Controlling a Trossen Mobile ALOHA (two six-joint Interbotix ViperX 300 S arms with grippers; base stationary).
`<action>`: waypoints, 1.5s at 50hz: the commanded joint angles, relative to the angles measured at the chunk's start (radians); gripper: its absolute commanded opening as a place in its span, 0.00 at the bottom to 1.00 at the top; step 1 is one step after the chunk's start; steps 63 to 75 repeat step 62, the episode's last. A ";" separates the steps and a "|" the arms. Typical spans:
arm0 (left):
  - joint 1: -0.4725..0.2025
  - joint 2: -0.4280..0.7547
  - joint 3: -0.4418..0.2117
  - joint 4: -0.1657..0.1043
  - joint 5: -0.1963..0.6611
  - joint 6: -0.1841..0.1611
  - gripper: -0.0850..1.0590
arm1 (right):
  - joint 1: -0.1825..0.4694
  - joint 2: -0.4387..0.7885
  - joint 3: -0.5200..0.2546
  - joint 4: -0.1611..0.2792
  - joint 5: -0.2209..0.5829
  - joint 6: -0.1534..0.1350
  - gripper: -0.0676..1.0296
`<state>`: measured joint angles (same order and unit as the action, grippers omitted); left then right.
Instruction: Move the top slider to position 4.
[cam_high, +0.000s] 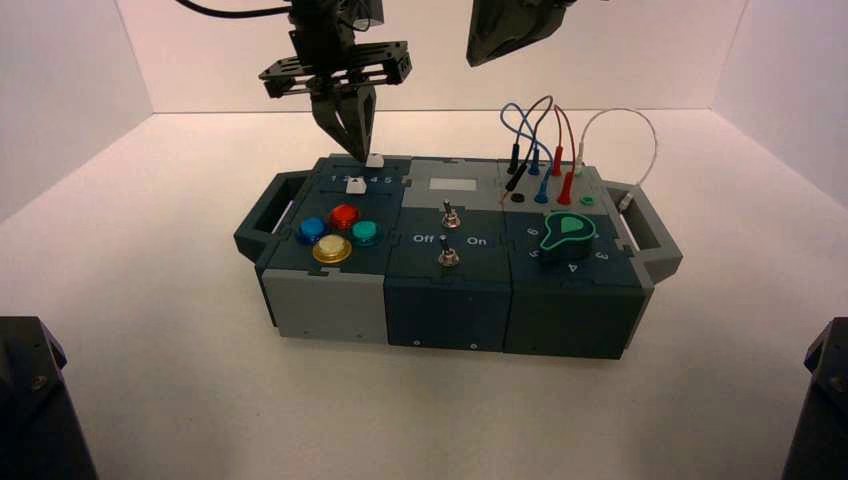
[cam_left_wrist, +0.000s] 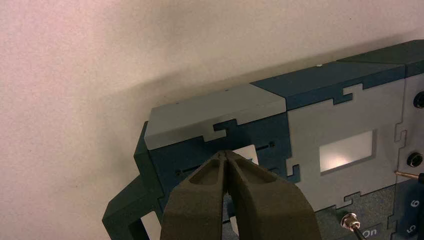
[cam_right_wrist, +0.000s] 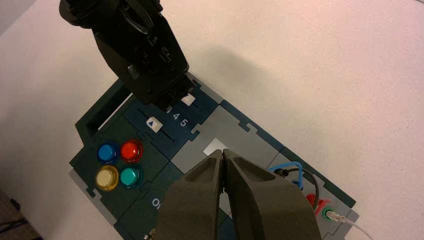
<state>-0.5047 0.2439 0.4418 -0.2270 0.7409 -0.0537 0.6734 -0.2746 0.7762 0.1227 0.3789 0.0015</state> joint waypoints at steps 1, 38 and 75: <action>-0.008 -0.014 -0.029 -0.003 0.003 -0.003 0.05 | -0.003 -0.015 -0.031 0.000 -0.008 -0.003 0.04; -0.009 -0.046 -0.018 0.017 0.021 0.003 0.05 | -0.018 -0.031 -0.031 -0.002 -0.008 -0.003 0.04; 0.048 -0.236 0.054 0.029 0.025 0.003 0.05 | -0.018 -0.058 -0.037 0.000 0.009 0.002 0.04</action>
